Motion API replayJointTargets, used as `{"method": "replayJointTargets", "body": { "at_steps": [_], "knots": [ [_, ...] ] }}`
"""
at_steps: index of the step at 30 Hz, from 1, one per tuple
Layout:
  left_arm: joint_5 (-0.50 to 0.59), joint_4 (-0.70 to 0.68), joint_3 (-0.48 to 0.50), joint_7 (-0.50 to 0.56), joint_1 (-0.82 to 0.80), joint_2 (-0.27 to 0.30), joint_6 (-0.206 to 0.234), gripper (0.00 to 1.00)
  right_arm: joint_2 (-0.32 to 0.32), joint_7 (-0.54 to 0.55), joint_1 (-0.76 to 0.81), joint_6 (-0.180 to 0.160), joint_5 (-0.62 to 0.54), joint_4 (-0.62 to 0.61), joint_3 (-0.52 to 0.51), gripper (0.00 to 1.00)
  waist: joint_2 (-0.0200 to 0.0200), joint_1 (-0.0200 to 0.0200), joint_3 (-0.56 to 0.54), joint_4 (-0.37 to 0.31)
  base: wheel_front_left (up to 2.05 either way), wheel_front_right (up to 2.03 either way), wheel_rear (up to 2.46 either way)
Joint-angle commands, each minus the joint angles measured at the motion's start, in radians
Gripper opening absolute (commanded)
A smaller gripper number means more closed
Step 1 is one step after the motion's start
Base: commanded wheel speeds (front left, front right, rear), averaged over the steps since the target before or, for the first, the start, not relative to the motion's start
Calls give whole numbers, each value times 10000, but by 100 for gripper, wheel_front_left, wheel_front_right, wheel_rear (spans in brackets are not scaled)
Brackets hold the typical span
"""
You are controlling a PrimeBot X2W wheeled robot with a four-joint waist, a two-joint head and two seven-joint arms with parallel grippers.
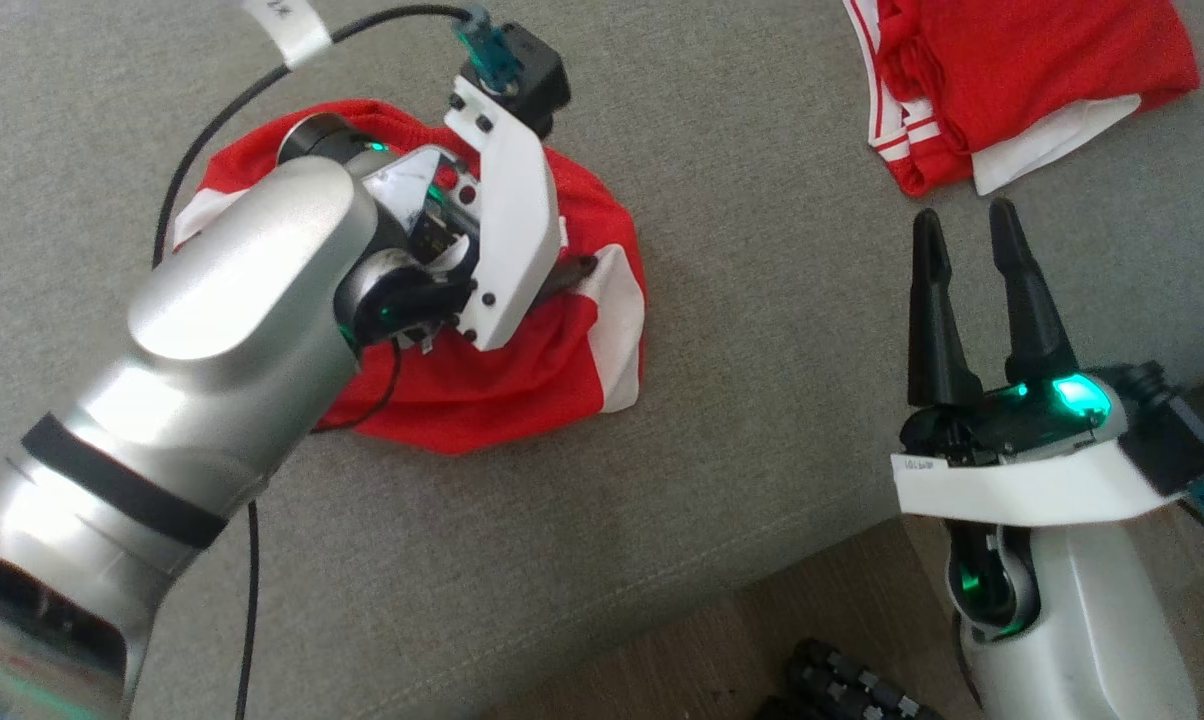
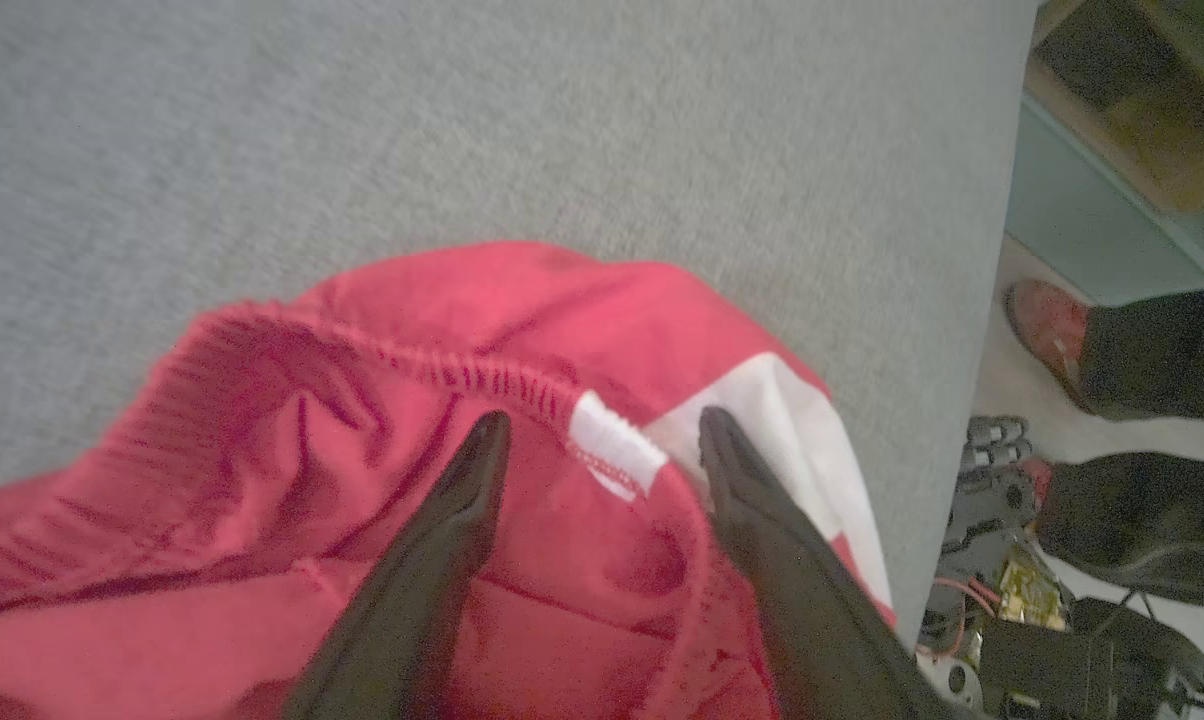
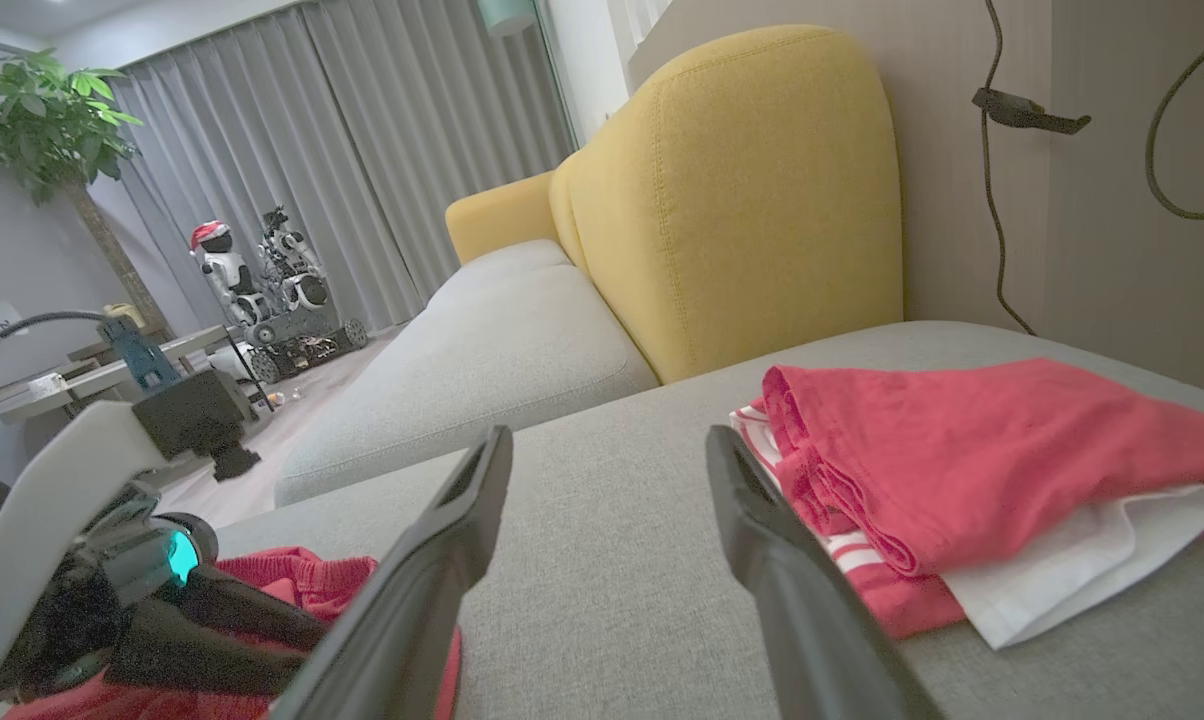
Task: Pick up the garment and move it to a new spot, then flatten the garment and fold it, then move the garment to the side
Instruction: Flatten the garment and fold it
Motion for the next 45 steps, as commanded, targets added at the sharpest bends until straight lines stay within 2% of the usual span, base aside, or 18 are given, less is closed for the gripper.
{"method": "replayJointTargets", "body": {
  "at_steps": [1, 2, 3, 4, 5, 9, 14, 21, 26, 28, 31, 34, 37, 41, 43, 45],
  "knots": [
    [-13, -382, 196, 138, -703, 339, 0, 86, -18, -69, -182, 19, 39, -386, 211, 100, 0, -1, 16, 16, 0, 0, 0],
    [-39, -430, 127, 187, -730, 389, 0, 75, -18, -69, -194, 19, 45, -396, 215, 100, 0, -1, 19, 22, 0, 0, 0],
    [-82, -447, 109, 201, -743, 429, 0, 49, -18, -69, -202, 19, 51, -402, 216, 100, 0, -1, 18, 27, 0, 0, 0],
    [-136, -443, 79, 260, -743, 461, 0, 32, -18, -69, -209, 19, 57, -404, 220, 100, 0, -1, 11, 26, 0, 0, 0],
    [-180, -485, 31, 289, -756, 493, 0, 0, -18, -69, -214, 19, 68, -408, 224, 100, 0, -1, 6, 27, 0, 0, 0],
    [-189, -559, 105, -227, -826, 552, 0, 0, -18, -69, -222, 19, 108, -401, 225, 100, 0, -1, -47, 37, 0, 0, 0],
    [-206, -353, 505, -1284, -933, 300, 6, 0, -18, -69, -181, 19, 75, -348, 217, 100, 0, -1, -266, 129, 0, 0, 0],
    [-1371, -442, 1999, -2764, -1479, -652, 55, 0, -18, -69, 89, 19, -278, -141, 55, 100, 0, -1, -1046, 642, 0, 0, 0],
    [-2047, -1026, 2904, -3261, -1785, -677, 94, 0, -18, -69, 387, 19, -544, 26, -56, 100, 0, -1, -1922, 1134, 0, 0, 0],
    [-2131, -1508, 3050, -3221, -1665, -370, 130, 0, -18, -69, 572, 19, -625, 85, -113, 100, 0, -1, -2313, 1379, 0, 0, 0],
    [-2109, -2499, 3149, -3079, -1007, 511, 285, 0, -18, -69, 869, 19, -711, 154, -158, 100, 0, -1, -2767, 1703, 0, 0, 0],
    [-2545, -3722, 3388, -2757, 386, 1586, 784, 0, -18, -69, 1143, 19, -766, 182, -165, 100, 0, -1, -3024, 2039, 0, 0, 0],
    [-3104, -5174, 3726, -2709, 2302, 2697, 1462, 0, -18, -69, 1320, 19, -866, 215, -101, 100, 0, -1, -3049, 2396, 0, 0, 0],
    [-3421, -6694, 4175, -3458, 5240, 4043, 2290, 0, -18, -69, 1386, 19, -1073, 327, -116, 100, 0, -1, -2853, 2916, 0, 0, 0],
    [-3294, -6944, 4355, -4109, 6461, 4567, 2397, 0, -18, -69, 1348, 19, -1108, 617, -110, 100, 0, -1, -2741, 3205, 0, 0, 0],
    [-3104, -6882, 4486, -4822, 7392, 4860, 2360, 0, -18, -69, 1186, 19, -1166, 1106, -92, 100, 0, -1, -2631, 3498, 0, 0, 0]
  ]
}}
